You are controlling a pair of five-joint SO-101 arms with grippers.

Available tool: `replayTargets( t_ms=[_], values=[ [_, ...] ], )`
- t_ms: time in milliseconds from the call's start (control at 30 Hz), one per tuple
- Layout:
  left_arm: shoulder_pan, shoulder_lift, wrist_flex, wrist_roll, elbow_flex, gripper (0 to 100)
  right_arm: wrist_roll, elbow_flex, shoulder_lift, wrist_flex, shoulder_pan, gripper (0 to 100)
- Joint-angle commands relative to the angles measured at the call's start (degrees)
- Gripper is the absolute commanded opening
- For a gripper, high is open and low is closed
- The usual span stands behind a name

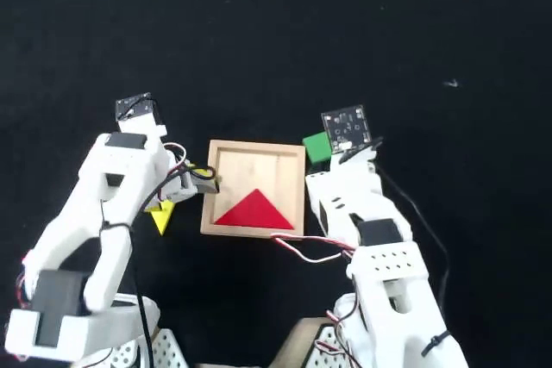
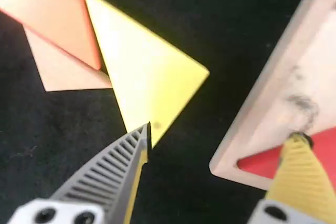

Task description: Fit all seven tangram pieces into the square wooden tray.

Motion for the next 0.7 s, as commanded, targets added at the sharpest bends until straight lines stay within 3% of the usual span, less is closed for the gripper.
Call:
replayTargets(
  t_ms=[0, 400, 667],
  values=[
    [-3.03, 1.41, -0.62, 1.85, -4.44, 37, 0.7, -0.57, 0.04, -1.32, -0.62, 13.8],
    [-5.76, 2.02, -8.79, 4.48, -0.84, 38, 0.7, -0.57, 0.04, -1.41, -0.7, 13.8],
    [-6.99, 2.02, -9.41, 4.04, 0.92, 38, 0.7, -0.57, 0.04, -1.41, -0.7, 13.8]
  ],
)
